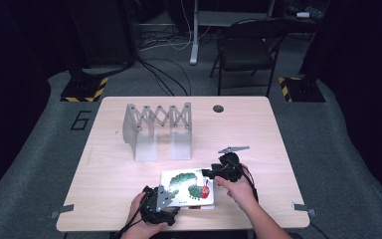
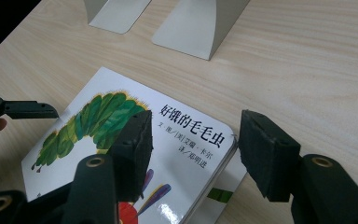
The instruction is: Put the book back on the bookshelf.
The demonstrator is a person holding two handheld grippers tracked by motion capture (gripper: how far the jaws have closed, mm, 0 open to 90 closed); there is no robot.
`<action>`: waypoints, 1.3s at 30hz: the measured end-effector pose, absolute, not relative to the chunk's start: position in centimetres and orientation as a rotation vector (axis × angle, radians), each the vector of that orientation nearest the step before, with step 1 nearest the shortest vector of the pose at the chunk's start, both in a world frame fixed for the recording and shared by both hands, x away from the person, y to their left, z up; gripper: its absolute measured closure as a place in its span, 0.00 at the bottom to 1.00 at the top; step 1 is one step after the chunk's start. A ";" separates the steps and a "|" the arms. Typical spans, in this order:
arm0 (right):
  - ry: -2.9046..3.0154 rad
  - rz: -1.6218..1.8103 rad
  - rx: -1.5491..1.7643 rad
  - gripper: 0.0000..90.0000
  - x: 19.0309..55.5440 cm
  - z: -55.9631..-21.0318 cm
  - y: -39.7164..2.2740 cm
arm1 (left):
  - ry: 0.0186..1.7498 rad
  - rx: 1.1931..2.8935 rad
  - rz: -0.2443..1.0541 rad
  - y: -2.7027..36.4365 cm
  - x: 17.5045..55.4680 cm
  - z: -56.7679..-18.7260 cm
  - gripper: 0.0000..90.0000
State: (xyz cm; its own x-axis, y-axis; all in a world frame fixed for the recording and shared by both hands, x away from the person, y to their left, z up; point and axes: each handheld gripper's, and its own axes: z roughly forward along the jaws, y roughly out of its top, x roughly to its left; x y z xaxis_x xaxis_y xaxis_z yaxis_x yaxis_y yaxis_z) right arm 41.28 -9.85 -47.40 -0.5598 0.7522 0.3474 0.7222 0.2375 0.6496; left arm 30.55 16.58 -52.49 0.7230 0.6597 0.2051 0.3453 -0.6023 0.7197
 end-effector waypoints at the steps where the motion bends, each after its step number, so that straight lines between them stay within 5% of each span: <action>1: 2.441 1.248 1.458 0.50 41.3 -47.4 -9.8 | 0.749 2.258 0.606 16.6 30.6 -52.5 0.11; 20: 2.453 1.247 1.463 0.50 41.4 -47.7 -10.0 | 0.701 2.259 0.632 16.5 30.3 -52.5 0.18; 39: 2.519 1.277 1.605 0.39 43.1 -49.6 -10.3 | 0.698 2.238 0.626 16.6 30.4 -52.6 0.18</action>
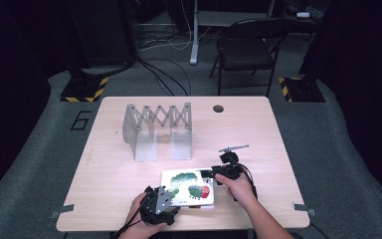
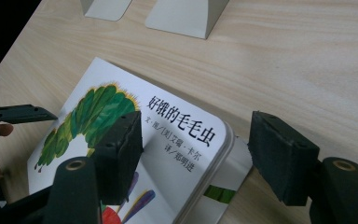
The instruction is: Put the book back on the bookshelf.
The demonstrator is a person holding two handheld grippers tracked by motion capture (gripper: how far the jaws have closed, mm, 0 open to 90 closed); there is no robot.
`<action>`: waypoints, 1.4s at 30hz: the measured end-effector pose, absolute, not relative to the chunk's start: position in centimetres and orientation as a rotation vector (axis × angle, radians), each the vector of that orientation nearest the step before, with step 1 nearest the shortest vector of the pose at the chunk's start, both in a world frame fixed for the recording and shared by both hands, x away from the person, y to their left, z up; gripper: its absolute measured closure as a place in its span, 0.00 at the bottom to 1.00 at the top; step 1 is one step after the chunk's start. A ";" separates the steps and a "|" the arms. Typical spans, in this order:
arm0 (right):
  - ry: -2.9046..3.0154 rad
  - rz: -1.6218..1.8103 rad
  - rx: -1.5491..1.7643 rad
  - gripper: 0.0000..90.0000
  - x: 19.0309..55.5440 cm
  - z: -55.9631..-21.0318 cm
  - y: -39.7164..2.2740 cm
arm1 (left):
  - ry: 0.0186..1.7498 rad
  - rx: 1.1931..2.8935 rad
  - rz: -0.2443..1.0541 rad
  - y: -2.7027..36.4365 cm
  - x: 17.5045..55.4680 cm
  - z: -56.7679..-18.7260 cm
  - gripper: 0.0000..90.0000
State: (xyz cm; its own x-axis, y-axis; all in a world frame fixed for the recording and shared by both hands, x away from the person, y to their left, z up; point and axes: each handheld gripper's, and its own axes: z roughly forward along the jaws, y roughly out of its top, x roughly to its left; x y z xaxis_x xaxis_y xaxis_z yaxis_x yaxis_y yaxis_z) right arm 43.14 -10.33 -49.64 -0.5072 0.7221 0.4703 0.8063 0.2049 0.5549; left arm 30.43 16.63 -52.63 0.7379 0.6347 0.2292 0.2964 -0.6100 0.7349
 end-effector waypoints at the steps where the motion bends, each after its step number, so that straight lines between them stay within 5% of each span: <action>1: -2.343 -1.187 -1.496 0.39 43.1 -49.6 -10.2 | 0.693 2.246 0.622 16.7 30.4 -52.6 0.18; 27: -2.289 -1.164 -1.443 0.44 43.5 -51.0 -9.8 | 0.671 2.308 0.571 16.9 30.2 -52.0 0.17; 42: -2.275 -1.171 -1.442 0.44 43.5 -51.0 -9.9 | 0.769 2.205 0.534 18.2 30.9 -50.1 0.18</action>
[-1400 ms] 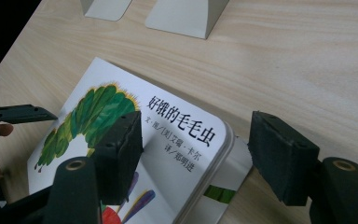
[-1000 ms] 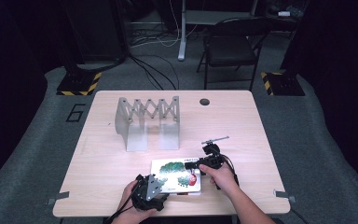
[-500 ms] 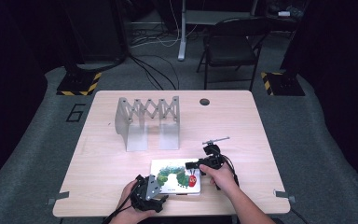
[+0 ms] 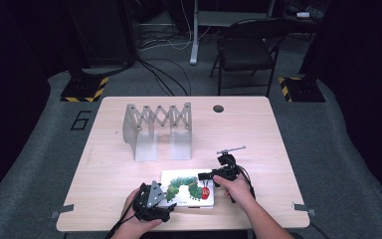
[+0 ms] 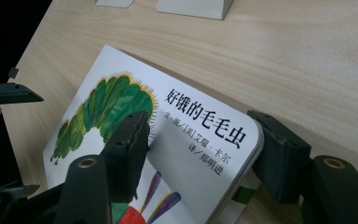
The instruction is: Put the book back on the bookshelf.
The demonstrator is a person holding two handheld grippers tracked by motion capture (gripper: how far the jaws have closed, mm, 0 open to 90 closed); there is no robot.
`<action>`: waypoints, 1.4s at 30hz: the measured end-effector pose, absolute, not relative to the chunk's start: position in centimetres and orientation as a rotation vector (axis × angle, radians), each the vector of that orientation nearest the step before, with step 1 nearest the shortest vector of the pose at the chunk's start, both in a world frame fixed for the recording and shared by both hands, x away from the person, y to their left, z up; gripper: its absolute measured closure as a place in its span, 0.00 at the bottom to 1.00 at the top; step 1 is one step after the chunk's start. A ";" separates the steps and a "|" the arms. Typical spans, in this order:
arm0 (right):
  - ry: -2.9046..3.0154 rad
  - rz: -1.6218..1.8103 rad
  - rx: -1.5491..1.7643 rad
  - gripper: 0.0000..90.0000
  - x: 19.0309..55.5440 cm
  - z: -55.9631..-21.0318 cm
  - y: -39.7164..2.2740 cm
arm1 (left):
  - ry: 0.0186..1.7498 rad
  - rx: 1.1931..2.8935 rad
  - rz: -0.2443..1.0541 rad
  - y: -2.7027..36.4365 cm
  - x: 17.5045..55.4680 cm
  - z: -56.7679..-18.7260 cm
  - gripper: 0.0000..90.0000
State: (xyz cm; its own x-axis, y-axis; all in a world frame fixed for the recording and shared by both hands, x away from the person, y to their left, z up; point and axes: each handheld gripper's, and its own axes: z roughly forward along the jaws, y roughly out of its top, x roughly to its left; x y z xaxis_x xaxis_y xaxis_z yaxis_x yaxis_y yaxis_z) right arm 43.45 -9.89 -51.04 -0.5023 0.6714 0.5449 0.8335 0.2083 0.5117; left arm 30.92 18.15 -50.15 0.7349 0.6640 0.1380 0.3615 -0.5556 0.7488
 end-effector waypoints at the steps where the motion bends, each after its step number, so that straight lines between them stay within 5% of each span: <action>1: -2.281 -1.175 -1.439 0.44 43.5 -51.1 -9.9 | 0.768 2.202 0.516 18.2 31.1 -50.2 0.18; 42: -2.331 -1.246 -1.395 0.48 42.1 -48.9 -10.2 | 0.872 2.154 0.405 18.8 32.2 -51.3 0.14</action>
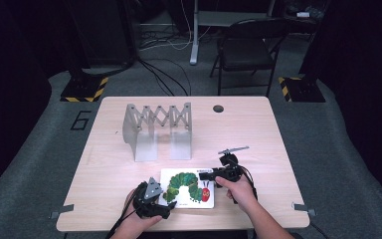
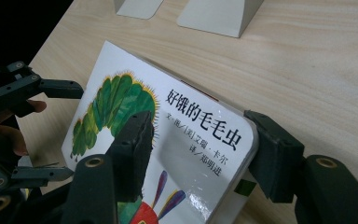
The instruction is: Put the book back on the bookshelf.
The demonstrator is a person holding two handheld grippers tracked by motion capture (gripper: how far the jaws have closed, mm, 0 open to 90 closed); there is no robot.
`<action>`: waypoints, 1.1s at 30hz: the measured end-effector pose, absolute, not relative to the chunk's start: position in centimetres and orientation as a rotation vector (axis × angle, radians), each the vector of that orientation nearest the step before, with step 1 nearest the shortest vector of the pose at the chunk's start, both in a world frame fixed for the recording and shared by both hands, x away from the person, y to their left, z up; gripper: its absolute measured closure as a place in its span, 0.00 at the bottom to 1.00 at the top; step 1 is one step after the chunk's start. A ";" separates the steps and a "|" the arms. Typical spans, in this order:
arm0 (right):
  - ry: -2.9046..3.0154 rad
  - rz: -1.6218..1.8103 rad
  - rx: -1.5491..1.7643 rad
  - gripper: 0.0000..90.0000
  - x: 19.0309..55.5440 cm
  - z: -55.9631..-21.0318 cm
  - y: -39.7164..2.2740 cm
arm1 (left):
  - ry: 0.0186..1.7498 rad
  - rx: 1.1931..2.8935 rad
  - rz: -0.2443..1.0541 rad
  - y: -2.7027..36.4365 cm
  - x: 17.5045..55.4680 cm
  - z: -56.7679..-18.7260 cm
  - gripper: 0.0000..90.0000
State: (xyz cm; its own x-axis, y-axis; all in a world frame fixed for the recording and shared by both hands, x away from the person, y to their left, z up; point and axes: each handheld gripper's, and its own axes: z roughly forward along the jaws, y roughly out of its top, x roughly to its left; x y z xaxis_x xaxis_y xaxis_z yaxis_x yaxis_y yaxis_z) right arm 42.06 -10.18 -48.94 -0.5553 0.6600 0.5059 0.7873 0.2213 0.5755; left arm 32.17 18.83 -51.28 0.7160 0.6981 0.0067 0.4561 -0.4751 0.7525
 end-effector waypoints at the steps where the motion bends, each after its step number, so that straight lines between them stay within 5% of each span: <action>1: -2.333 -1.252 -1.392 0.49 41.9 -48.8 -10.2 | 0.882 2.147 0.407 18.8 32.2 -51.3 0.13; 19: -2.434 -1.337 -1.320 0.52 40.6 -47.3 -10.0 | 0.898 2.168 0.330 18.8 32.2 -51.7 0.09; 33: -2.466 -1.318 -1.324 0.57 40.8 -47.4 -9.9 | 0.944 2.132 0.263 19.4 32.7 -51.3 0.17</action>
